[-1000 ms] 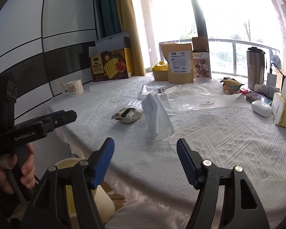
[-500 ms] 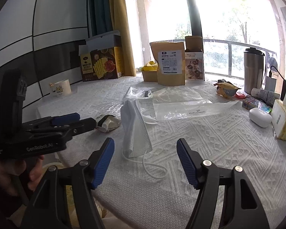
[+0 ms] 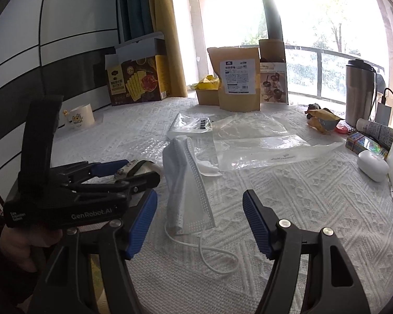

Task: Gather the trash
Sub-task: 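Grasp the small silver packet with the left tool while the right tool grasps the white face mask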

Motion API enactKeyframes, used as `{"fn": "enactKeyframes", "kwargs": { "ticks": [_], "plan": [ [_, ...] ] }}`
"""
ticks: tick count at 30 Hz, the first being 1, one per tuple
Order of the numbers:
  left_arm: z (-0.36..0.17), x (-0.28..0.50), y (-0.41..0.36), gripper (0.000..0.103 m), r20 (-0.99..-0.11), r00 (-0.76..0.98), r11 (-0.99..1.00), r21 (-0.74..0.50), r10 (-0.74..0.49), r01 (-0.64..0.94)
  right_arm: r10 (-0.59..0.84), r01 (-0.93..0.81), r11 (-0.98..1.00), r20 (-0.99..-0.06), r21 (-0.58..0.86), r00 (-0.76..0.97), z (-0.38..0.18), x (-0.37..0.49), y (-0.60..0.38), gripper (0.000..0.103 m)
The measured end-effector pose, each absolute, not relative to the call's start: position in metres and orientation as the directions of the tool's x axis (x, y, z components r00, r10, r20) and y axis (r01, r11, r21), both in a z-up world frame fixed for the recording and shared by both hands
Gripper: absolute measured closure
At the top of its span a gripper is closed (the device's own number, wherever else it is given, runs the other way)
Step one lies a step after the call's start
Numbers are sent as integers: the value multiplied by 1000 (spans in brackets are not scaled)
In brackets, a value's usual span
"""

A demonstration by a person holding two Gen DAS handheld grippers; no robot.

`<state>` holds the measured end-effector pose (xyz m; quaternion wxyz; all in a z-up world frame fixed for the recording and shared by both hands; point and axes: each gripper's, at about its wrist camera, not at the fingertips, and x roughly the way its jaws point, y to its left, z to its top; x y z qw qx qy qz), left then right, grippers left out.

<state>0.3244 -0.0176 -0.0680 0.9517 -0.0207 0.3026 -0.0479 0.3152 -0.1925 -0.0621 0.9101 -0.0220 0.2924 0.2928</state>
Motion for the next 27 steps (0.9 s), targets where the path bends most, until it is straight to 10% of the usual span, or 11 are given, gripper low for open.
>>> {"fn": "enactKeyframes", "kwargs": {
  "ticks": [2, 10, 19, 27],
  "plan": [
    [-70, 325, -19, 56, -583, 807, 996, -48, -93, 81, 518, -546, 828, -551, 130, 654, -62, 317, -191, 37],
    [-70, 310, -17, 72, -567, 816, 994, -60, -110, 92, 490, -555, 828, -581, 78, 650, -66, 320, -179, 42],
    [-52, 282, -13, 74, -533, 839, 994, -64, -113, 93, 434, -562, 827, -620, -13, 654, -76, 322, -167, 92],
    [-32, 249, -9, 75, -483, 868, 993, -63, -115, 96, 450, -574, 819, -603, -16, 659, -77, 318, -171, 100]
  ]
}}
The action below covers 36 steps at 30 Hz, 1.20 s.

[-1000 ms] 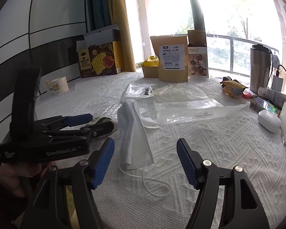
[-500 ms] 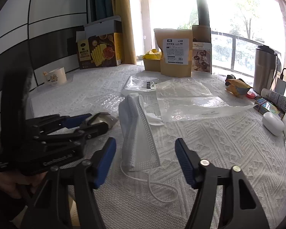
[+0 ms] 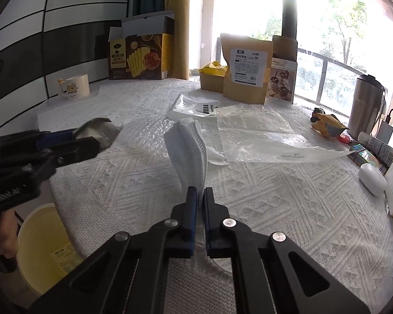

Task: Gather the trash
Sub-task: 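Grasp the small silver packet with the left tool while the right tool grasps the white face mask, then carry the packet and the face mask over the wastebasket with both tools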

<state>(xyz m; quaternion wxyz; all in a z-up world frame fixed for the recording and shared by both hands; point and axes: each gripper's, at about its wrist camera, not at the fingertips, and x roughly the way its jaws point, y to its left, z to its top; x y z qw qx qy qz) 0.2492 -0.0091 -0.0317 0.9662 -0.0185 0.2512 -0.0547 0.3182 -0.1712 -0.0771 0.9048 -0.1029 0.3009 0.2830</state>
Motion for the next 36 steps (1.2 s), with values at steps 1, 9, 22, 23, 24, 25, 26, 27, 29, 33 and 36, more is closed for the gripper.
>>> {"fn": "enactKeyframes", "kwargs": {
  "ticks": [1, 9, 22, 23, 24, 25, 26, 27, 29, 33, 36],
  "plan": [
    [-28, 244, -9, 75, -472, 874, 993, -61, -114, 97, 453, -571, 821, -600, -7, 659, -76, 317, -174, 100],
    [-9, 210, -8, 75, -424, 900, 995, -25, -99, 98, 479, -562, 827, -540, 14, 692, -52, 287, -189, 101],
    [-13, 154, 15, 75, -445, 894, 999, -41, -49, 34, 551, -606, 795, -457, 32, 699, -10, 225, -193, 101],
    [-14, 148, 19, 75, -447, 894, 999, -45, -42, 25, 559, -613, 789, -453, 33, 695, -9, 220, -191, 101],
    [-15, 144, 23, 75, -449, 893, 999, -50, -38, 17, 565, -620, 784, -451, 32, 691, -7, 217, -189, 101],
    [-16, 139, 27, 75, -453, 891, 999, -53, -32, 9, 573, -628, 777, -449, 33, 685, -6, 213, -187, 101],
    [-18, 135, 31, 75, -458, 888, 998, -55, -24, -1, 582, -637, 770, -448, 34, 679, -5, 208, -185, 101],
    [-20, 131, 35, 75, -464, 886, 998, -58, -18, -10, 589, -645, 763, -447, 33, 673, -4, 204, -182, 101],
    [-27, 123, 43, 75, -479, 878, 998, -64, -10, -23, 601, -660, 751, -449, 33, 661, -4, 197, -175, 101],
    [-41, 113, 57, 75, -518, 856, 996, -76, 3, -50, 624, -689, 724, -455, 32, 635, -4, 182, -161, 101],
    [-53, 107, 66, 75, -546, 838, 993, -95, 10, -74, 646, -716, 698, -464, 36, 606, -7, 171, -150, 101]
  ]
}}
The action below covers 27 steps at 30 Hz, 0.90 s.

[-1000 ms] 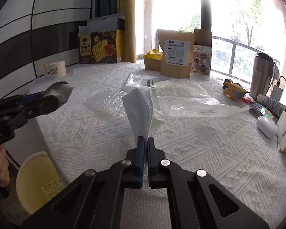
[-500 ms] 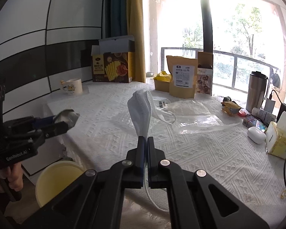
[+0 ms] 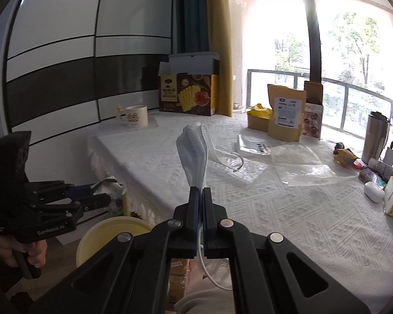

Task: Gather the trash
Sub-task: 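Carry the packet and the face mask over the wastebasket with both tools, then open both tools to drop the packet and face mask into the wastebasket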

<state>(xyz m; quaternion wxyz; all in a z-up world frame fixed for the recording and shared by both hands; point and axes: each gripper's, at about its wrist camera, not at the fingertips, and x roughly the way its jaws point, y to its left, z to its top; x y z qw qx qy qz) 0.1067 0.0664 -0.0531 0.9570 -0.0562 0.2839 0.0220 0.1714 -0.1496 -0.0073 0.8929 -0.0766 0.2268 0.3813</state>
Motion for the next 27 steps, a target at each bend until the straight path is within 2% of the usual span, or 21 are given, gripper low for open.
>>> {"fn": "enactKeyframes", "kwargs": {
  "ticks": [16, 18, 20, 27],
  "plan": [
    [-114, 86, 102, 74, -673, 740, 969, -179, 8, -173, 683, -816, 575, -585, 63, 436, -66, 132, -84, 101],
    [-118, 86, 106, 70, -681, 732, 966, -183, 7, -180, 686, -827, 559, -597, 65, 416, -73, 131, -75, 101],
    [-121, 85, 110, 61, -685, 728, 964, -187, 9, -188, 682, -833, 550, -610, 65, 403, -80, 130, -67, 101],
    [-126, 78, 122, 57, -682, 731, 954, -206, 19, -216, 673, -849, 523, -648, 76, 357, -99, 127, -47, 101]
  ]
}}
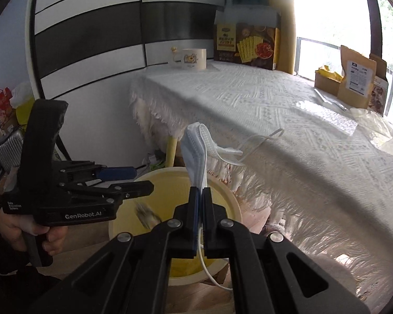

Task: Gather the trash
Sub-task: 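Open both tools to drop the packet and face mask into the wastebasket, then move both tools back over the table toward the bubble-wrap sheet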

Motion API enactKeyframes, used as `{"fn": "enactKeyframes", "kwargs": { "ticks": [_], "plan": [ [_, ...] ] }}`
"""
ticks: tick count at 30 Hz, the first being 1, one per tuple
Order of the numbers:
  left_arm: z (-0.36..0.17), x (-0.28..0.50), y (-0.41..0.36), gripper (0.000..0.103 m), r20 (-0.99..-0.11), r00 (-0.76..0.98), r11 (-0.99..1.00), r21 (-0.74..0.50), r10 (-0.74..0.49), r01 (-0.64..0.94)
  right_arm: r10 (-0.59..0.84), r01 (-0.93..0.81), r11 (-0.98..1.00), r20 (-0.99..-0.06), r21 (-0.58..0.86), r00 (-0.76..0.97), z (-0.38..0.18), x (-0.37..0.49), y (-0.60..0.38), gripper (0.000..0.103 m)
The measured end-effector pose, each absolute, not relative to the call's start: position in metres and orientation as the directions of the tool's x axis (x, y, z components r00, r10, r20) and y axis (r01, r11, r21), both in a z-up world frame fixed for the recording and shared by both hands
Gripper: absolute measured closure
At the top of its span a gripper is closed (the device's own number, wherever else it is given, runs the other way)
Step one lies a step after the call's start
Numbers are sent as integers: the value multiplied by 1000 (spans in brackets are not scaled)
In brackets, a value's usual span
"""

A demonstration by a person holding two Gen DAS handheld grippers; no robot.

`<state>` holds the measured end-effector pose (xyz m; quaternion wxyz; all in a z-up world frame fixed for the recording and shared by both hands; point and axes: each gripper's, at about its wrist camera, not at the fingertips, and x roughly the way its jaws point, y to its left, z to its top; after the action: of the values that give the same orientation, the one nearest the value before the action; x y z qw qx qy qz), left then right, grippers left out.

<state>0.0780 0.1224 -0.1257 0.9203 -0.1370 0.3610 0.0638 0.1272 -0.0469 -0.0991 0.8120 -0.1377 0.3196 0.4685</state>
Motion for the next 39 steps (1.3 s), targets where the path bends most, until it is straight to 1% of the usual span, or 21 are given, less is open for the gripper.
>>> {"fn": "enactKeyframes", "kwargs": {
  "ticks": [15, 17, 23, 26, 27, 28, 29, 30, 31, 39],
  "plan": [
    [-121, 56, 149, 56, -642, 759, 925, -216, 107, -313, 648, -873, 476, -714, 109, 265, -128, 124, -38, 101],
    [-118, 53, 152, 56, -630, 768, 920, -223, 117, -323, 656, -878, 463, -714, 122, 246, -129, 124, -36, 101],
    [-107, 43, 164, 56, -588, 786, 907, -201, 190, -369, 653, -896, 433, -720, 99, 236, -132, 114, -21, 101],
    [-103, 41, 170, 56, -576, 791, 904, -198, 207, -380, 636, -895, 435, -739, 102, 225, -136, 114, -15, 100],
    [-102, 40, 171, 56, -573, 793, 904, -196, 209, -380, 627, -894, 437, -745, 95, 227, -137, 114, -13, 97],
    [-100, 41, 172, 56, -572, 793, 905, -192, 211, -380, 623, -894, 439, -748, 91, 229, -138, 114, -12, 88],
    [-99, 41, 172, 56, -570, 793, 906, -190, 213, -379, 624, -894, 439, -748, 93, 228, -138, 115, -12, 82],
    [-98, 41, 172, 56, -567, 795, 906, -188, 215, -379, 628, -893, 440, -744, 99, 227, -137, 116, -13, 70],
    [-97, 41, 172, 56, -564, 797, 907, -186, 216, -378, 633, -890, 443, -740, 103, 230, -136, 116, -14, 61],
    [-90, 51, 160, 56, -561, 803, 925, -162, 200, -344, 650, -862, 495, -703, 105, 288, -121, 129, -34, 61]
  ]
}}
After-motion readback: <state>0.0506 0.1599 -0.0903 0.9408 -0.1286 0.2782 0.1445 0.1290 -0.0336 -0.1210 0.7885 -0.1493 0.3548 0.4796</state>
